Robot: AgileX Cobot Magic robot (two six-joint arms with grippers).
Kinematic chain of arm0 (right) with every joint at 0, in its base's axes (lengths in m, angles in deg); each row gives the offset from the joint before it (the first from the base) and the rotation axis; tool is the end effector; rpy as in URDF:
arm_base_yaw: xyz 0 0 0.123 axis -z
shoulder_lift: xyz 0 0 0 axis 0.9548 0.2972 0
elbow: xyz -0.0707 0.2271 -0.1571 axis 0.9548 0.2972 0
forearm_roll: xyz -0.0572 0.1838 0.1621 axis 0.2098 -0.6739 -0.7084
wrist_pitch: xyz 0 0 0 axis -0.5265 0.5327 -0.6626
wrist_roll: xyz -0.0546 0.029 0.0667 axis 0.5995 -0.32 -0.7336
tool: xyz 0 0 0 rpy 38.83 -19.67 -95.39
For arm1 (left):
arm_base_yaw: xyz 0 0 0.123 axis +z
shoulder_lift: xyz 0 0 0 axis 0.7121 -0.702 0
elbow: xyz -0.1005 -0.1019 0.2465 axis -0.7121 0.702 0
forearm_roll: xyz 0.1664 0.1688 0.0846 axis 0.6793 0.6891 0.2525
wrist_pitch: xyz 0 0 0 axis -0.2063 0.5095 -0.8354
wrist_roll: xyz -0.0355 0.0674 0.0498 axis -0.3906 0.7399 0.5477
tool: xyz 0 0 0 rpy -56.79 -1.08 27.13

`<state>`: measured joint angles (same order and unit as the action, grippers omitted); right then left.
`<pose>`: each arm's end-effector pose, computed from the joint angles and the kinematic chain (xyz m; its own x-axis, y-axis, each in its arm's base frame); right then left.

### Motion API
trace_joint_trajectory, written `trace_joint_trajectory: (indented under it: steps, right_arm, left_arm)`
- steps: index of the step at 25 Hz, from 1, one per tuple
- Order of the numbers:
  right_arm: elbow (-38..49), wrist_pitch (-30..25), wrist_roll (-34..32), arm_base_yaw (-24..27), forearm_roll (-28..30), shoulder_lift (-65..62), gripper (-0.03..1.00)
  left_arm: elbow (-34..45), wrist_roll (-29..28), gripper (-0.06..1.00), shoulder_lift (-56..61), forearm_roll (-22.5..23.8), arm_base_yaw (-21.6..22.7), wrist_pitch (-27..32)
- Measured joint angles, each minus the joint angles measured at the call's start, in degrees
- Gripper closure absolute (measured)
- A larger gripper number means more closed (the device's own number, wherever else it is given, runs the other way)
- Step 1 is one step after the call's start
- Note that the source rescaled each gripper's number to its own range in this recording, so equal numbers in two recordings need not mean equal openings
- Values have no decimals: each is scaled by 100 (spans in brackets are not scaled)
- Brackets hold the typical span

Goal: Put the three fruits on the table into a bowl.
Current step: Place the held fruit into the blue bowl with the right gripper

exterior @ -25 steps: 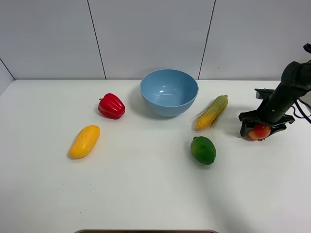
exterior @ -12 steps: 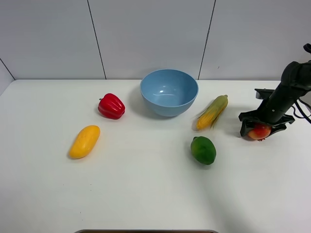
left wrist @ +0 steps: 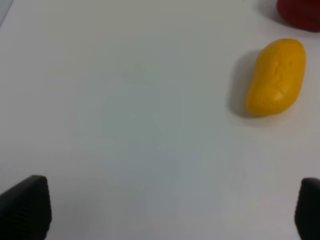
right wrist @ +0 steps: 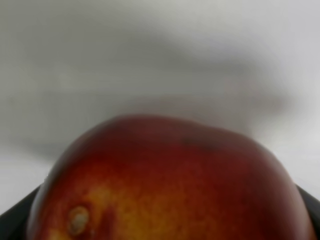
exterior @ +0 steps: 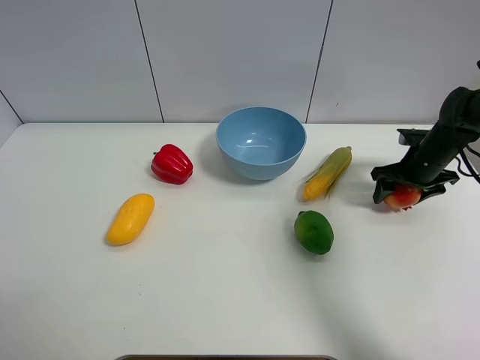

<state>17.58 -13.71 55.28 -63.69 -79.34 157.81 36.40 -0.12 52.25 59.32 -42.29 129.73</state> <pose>0.3716 -0.0484 0.1223 -0.9926 0.0535 -0.1094 0.0421 0.9937 0.1036 -0.0002 -0.0004 0.2589 -0.5267 -0.0008 -0.8500 -0.0349 0.9992 0.0207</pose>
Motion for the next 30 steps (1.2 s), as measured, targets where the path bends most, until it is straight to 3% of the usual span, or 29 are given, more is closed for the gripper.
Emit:
trace_joint_trajectory:
  steps: [12, 22, 30]
  right_arm:
    - [-218, -207, 0, -149, -254, -1137, 68]
    - [-1455, -739, 0, -1343, -360, -1258, 68]
    - [-2168, -302, -49, -2429, -437, -973, 68]
  left_arm:
    - [0, 0, -6, 0, 0, 0, 0]
    - [0, 0, -6, 0, 0, 0, 0]
    - [0, 0, -6, 0, 0, 0, 0]
